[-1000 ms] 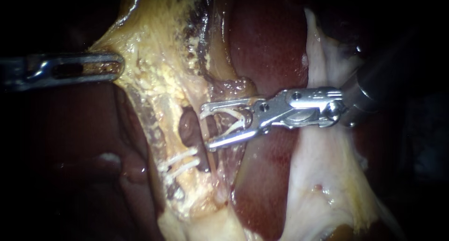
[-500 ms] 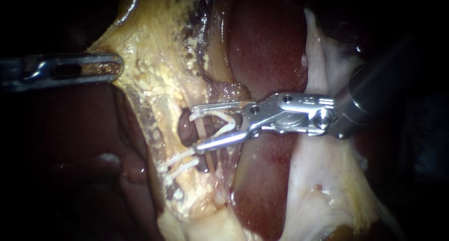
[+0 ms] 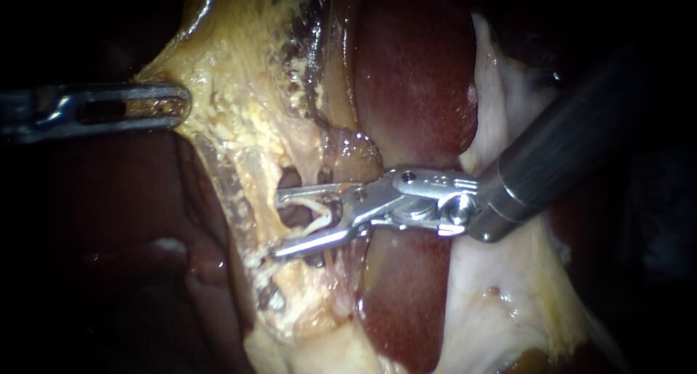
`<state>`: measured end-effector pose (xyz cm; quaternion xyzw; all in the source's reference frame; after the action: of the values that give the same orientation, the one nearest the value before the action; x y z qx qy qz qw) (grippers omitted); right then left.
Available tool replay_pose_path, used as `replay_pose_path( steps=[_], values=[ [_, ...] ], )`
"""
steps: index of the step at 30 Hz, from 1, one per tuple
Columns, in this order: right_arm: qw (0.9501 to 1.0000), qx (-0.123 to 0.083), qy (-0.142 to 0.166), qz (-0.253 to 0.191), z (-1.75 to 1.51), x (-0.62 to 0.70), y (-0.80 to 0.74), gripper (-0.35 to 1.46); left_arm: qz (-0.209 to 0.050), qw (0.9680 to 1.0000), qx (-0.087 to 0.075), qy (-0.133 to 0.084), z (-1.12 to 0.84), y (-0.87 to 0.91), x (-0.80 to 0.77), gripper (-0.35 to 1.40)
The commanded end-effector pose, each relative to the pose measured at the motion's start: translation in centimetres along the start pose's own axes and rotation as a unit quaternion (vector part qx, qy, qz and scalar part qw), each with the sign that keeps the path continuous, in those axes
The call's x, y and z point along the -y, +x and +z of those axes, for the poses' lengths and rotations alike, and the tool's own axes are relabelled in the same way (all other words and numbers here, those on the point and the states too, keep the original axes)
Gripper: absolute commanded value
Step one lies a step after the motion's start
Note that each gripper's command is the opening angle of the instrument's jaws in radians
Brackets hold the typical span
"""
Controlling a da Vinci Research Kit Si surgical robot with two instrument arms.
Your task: Clipping third clip left tube
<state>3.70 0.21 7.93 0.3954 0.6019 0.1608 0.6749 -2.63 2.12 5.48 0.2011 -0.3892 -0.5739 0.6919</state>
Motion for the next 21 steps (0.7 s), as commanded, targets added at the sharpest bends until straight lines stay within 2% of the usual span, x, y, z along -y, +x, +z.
replay_pose_path(
  steps=[1, 7, 10, 13, 21],
  values=[
    [1.0000, -0.006, 0.005, 0.003, 0.00, 0.02, 0.03, 0.53, 0.000, 1.0000, 0.000, 0.000, 0.00, 0.00, 0.00, -0.35],
    [0.9978, -0.043, 0.042, 0.029, -0.01, 0.09, 0.18, 0.53, 0.000, 1.0000, 0.000, 0.000, 0.00, 0.00, 0.00, -0.35],
    [0.9958, -0.058, 0.058, 0.040, -0.07, 0.13, 0.31, 0.52, 0.000, 1.0000, -0.001, 0.001, -0.01, -0.01, -0.01, -0.35],
    [0.9944, -0.068, 0.065, 0.049, -0.08, 0.15, 0.37, 0.52, 0.000, 1.0000, -0.001, 0.001, -0.02, -0.02, -0.02, -0.35],
    [0.9907, -0.069, 0.090, 0.076, 0.06, 0.16, 0.29, 0.52, 0.000, 1.0000, 0.000, 0.000, -0.01, -0.03, -0.02, -0.35]
  ],
)
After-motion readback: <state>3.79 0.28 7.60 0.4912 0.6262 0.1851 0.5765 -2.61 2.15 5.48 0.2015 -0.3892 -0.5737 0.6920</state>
